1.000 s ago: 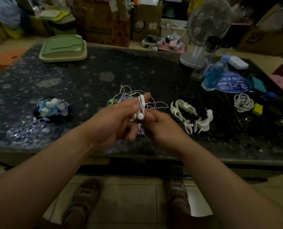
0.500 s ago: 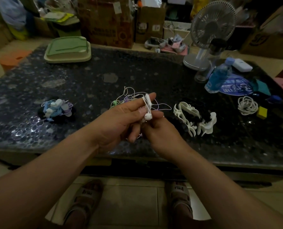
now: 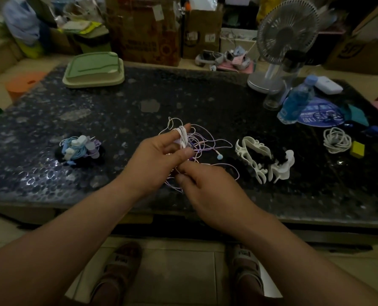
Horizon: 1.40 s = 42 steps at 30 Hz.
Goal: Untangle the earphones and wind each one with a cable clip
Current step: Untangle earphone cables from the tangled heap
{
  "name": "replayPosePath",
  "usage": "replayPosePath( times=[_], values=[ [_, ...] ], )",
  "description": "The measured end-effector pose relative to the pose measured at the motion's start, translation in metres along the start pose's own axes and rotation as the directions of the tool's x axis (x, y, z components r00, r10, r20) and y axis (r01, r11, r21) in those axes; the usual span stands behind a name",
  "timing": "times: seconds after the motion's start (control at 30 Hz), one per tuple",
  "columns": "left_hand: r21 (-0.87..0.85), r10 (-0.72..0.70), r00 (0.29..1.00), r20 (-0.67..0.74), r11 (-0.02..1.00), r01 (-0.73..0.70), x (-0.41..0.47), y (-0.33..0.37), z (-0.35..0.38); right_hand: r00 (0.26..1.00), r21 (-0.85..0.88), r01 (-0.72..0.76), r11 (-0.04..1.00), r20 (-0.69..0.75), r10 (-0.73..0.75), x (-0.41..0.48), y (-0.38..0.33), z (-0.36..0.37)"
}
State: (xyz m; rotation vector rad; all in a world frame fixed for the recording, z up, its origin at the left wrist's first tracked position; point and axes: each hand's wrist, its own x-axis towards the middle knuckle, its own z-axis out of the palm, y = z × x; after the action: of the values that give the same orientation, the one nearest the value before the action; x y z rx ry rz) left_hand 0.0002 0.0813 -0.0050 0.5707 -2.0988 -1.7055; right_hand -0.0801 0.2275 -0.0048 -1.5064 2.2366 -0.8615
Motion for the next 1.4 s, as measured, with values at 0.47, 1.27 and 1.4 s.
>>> replayPosePath(
  times=[0.47,1.27,1.4],
  values=[
    [0.289,-0.047,0.954,0.297,0.956,-0.043,-0.009,-0.023,-0.006,0.983,0.13,-0.149,0.98,-0.09,0.161,0.014,0.037,-0.063],
    [-0.348,-0.15,0.988,-0.04,0.929,0.128,0.006,-0.005,-0.021,0.994,0.103,-0.045,0.994,0.105,0.034,0.003,0.001,-0.002],
    [-0.241,-0.151,0.988,-0.036,0.961,0.138,0.005,-0.01,-0.023,0.999,0.124,-0.033,0.992,0.009,0.032,0.002,0.004,-0.014]
  ],
)
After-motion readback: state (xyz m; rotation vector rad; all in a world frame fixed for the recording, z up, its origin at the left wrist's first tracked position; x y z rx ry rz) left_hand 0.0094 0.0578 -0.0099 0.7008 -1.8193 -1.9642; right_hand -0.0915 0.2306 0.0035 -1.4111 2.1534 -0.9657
